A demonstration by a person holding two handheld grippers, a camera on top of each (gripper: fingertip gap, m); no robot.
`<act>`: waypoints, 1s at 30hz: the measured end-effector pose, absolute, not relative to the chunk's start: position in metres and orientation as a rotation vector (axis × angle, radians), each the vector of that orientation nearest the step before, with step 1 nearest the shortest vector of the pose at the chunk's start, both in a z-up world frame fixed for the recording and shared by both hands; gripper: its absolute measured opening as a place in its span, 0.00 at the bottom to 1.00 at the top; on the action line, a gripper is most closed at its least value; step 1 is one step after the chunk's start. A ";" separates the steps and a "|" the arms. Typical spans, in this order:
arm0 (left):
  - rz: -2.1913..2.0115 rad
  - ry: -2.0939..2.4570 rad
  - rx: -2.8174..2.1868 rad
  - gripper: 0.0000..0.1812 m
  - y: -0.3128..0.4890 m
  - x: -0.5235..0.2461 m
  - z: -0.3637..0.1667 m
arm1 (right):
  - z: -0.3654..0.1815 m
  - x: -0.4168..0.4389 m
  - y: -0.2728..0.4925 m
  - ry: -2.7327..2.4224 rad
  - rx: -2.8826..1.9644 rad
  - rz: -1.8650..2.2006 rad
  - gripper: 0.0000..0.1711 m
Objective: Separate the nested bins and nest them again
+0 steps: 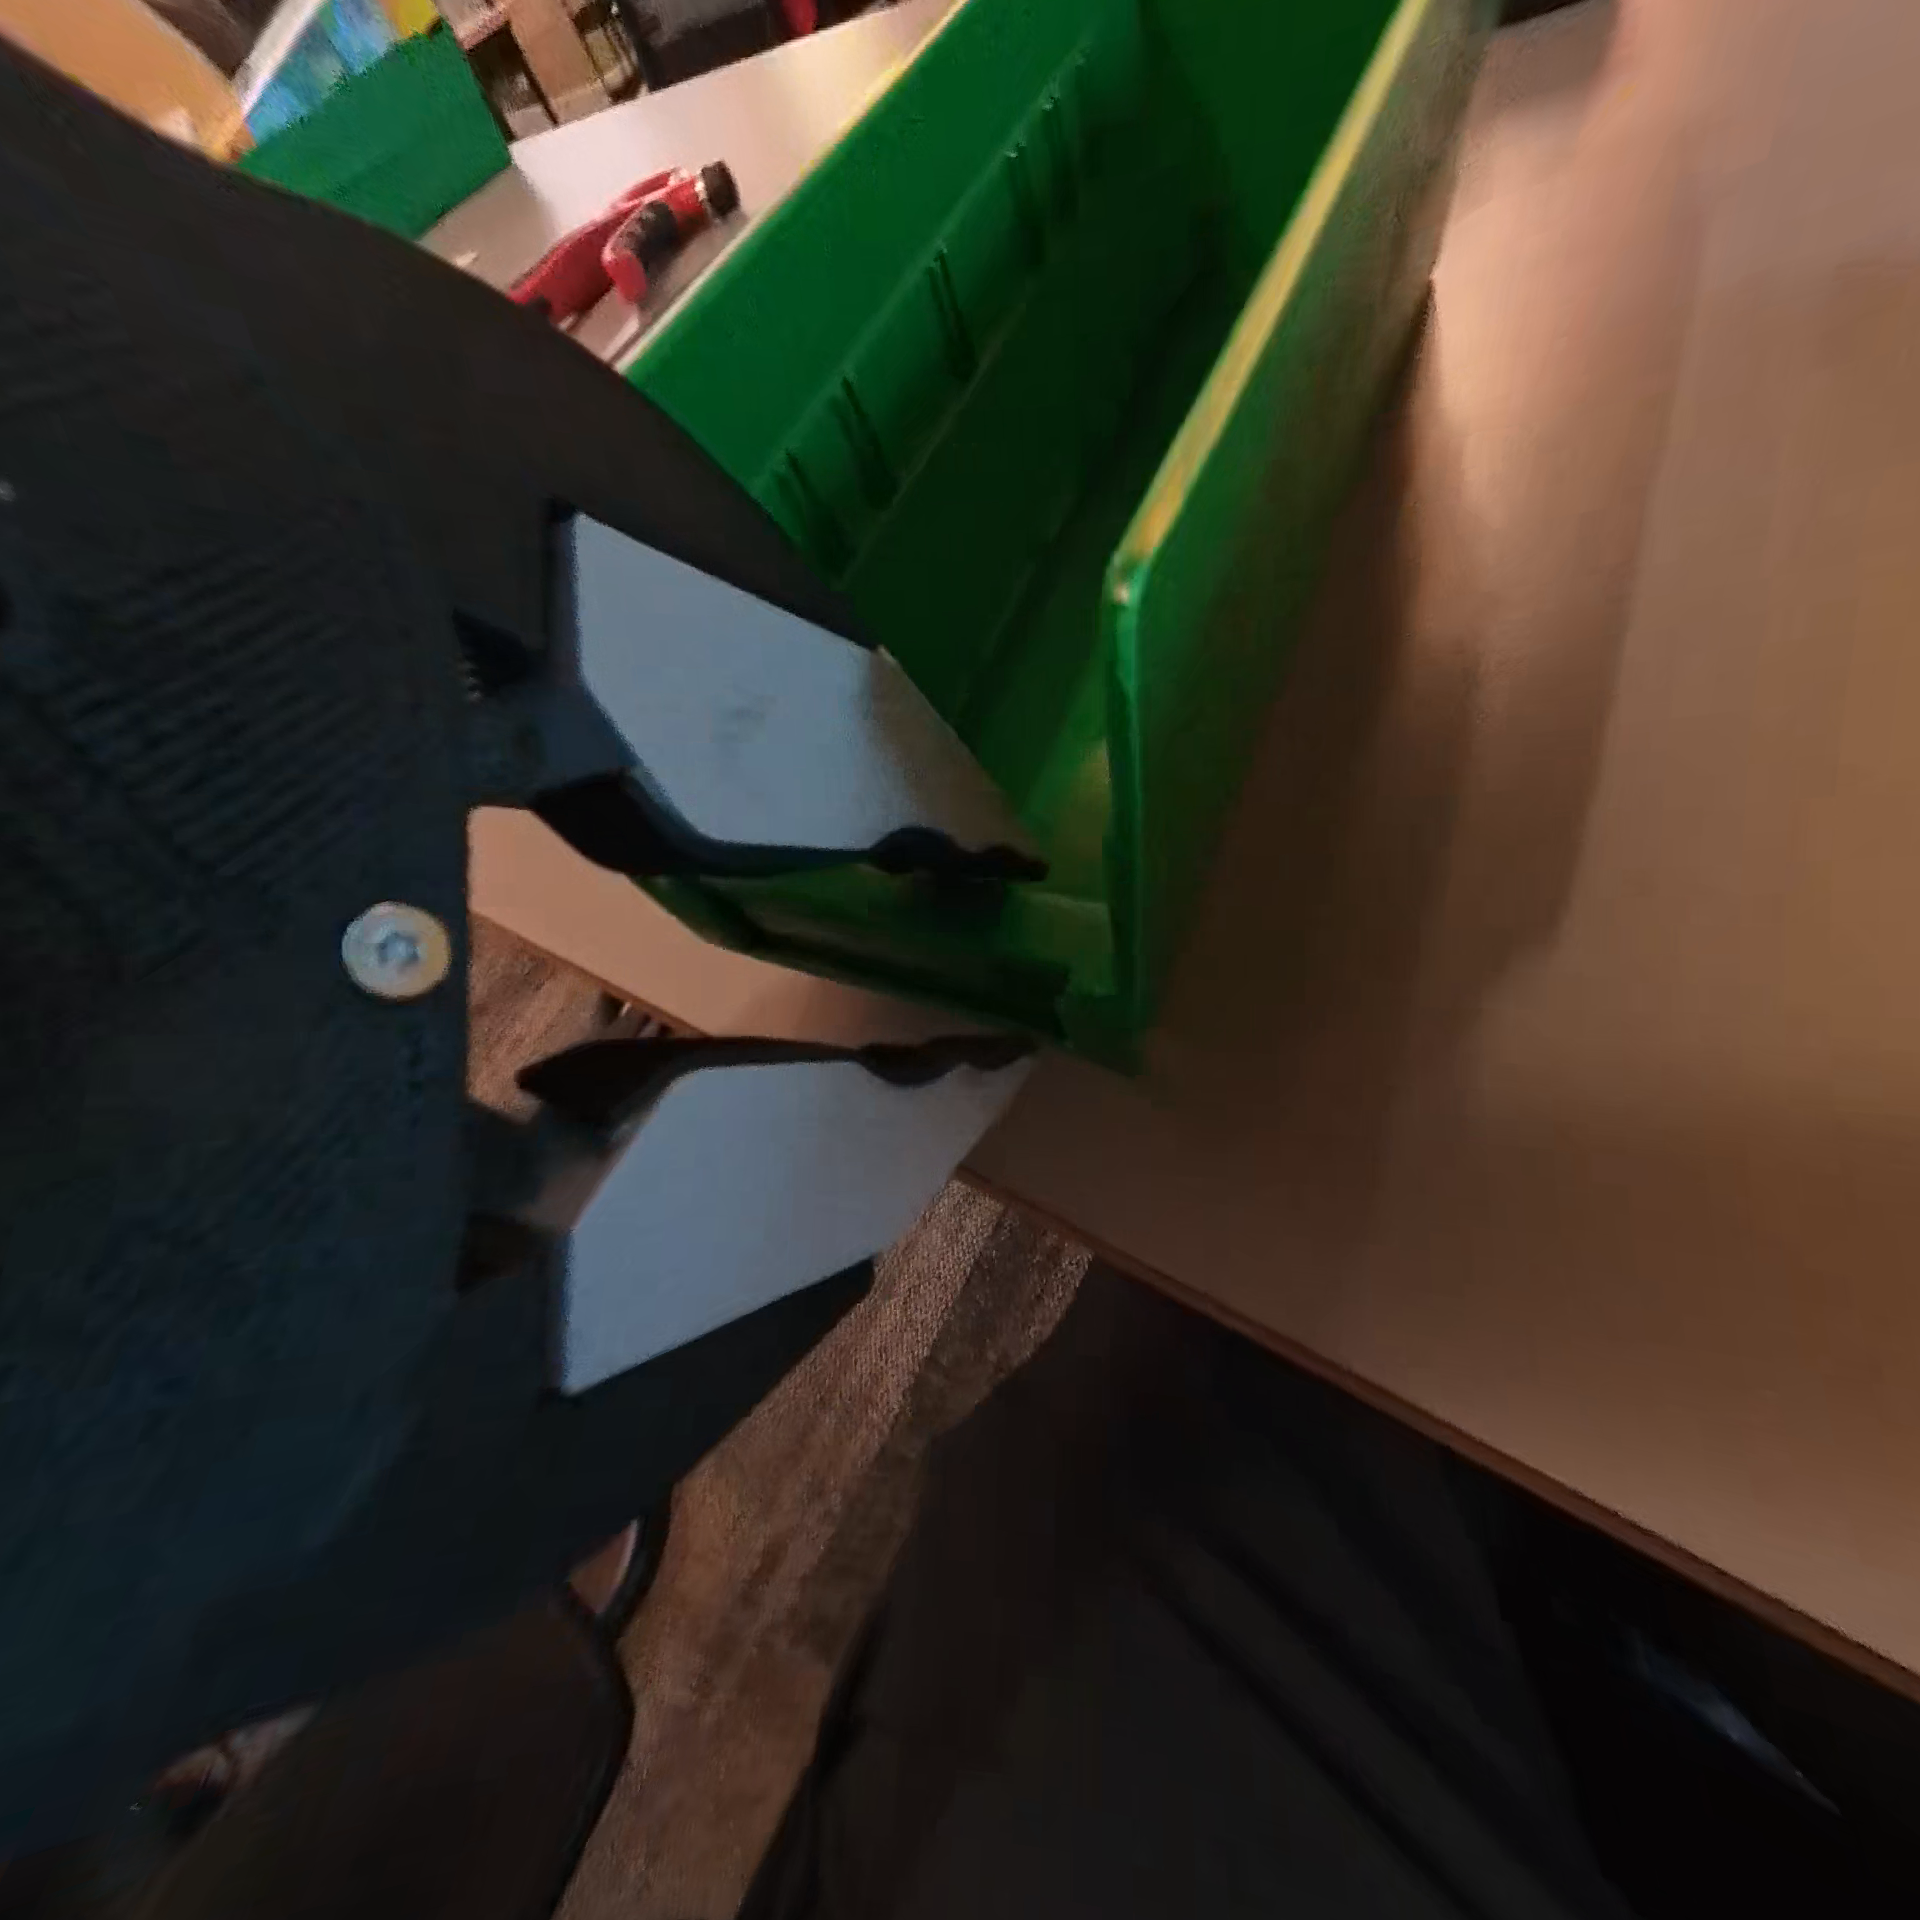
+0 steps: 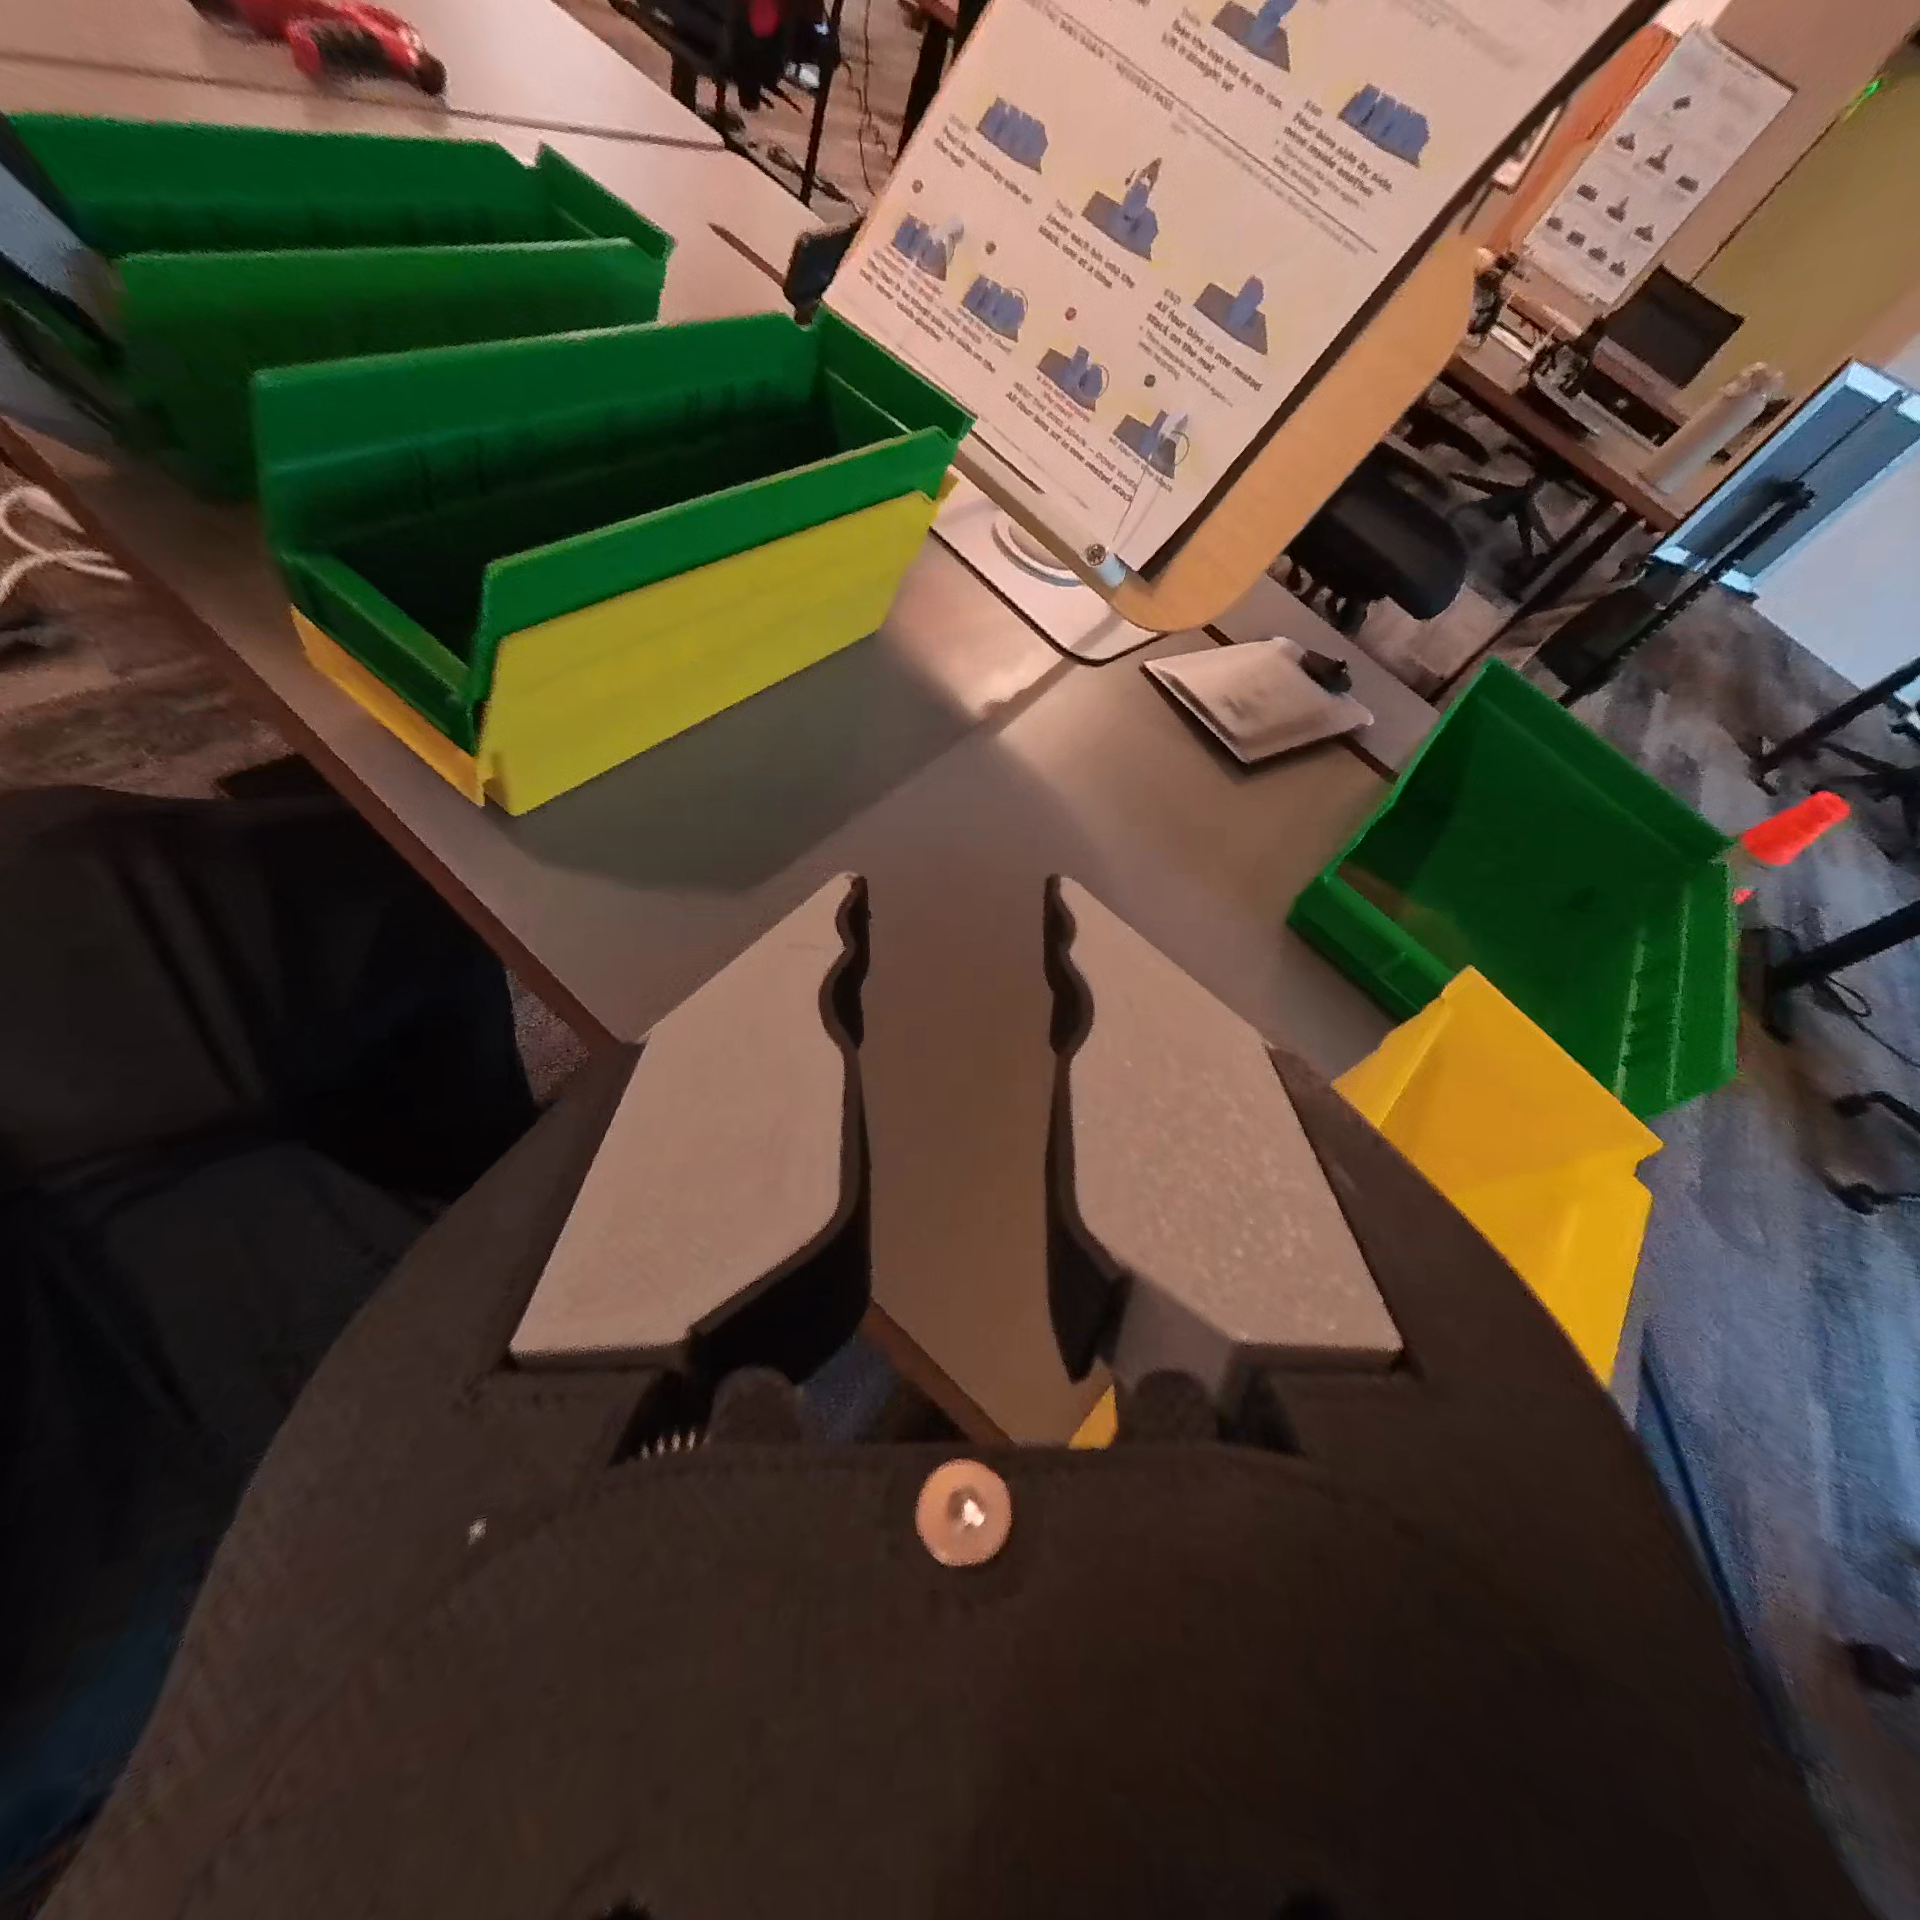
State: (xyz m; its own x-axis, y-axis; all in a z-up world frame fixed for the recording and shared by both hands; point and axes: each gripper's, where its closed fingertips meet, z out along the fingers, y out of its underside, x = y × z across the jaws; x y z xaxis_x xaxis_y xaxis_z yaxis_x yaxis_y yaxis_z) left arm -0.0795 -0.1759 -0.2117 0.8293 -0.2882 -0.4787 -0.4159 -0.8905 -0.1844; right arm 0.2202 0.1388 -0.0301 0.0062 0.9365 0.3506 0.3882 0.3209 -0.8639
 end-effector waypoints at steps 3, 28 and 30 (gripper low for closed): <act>0.646 0.508 -2.685 0.15 -0.164 -0.085 -0.212 | -0.018 0.233 0.135 -1.533 -1.214 0.748 0.17; 0.779 0.687 -2.190 0.14 -0.078 0.019 -0.029 | 0.014 0.288 0.161 -1.302 -1.237 0.884 0.10; 0.764 0.777 -2.184 0.14 -0.061 0.051 -0.033 | 0.011 0.285 0.158 -1.326 -1.235 0.856 0.10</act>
